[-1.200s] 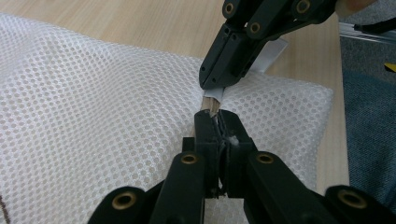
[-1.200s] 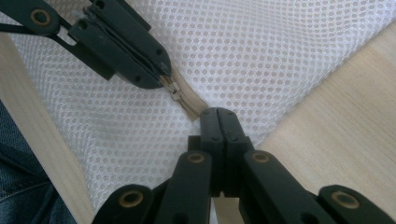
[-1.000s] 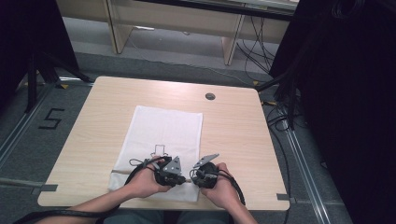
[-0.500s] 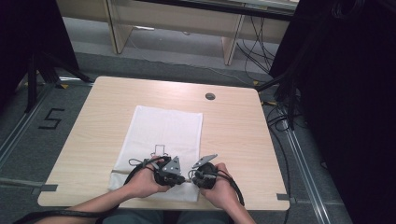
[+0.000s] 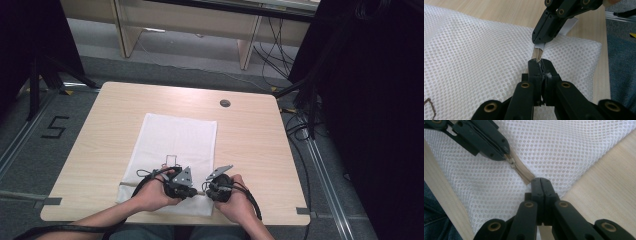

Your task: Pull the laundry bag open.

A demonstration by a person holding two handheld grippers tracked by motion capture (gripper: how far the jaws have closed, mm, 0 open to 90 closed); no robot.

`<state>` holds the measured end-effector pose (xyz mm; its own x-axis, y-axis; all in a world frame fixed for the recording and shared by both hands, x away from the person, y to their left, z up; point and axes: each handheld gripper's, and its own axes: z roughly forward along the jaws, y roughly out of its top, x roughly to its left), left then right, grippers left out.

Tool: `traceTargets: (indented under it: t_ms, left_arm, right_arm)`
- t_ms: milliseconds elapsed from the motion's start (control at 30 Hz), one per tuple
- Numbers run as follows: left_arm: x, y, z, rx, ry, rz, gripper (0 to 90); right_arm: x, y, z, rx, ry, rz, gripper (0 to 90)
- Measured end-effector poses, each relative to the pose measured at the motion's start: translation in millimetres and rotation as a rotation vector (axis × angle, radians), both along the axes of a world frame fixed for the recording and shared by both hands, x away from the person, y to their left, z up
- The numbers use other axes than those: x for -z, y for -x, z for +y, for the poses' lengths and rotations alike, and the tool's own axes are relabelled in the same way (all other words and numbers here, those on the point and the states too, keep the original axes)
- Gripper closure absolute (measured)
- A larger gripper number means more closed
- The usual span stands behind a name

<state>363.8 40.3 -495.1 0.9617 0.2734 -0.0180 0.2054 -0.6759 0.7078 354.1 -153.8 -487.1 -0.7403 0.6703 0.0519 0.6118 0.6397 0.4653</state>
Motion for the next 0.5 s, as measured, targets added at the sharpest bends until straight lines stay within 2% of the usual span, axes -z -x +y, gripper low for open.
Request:
traceTargets:
  t_ms: [500]
  left_arm:
    - [-0.3,1.2,4.7,-0.005,0.001,0.003,87.2]
  right_arm:
    - [0.4,-0.4,-0.4,-0.007,-0.002,-0.006,90.0]
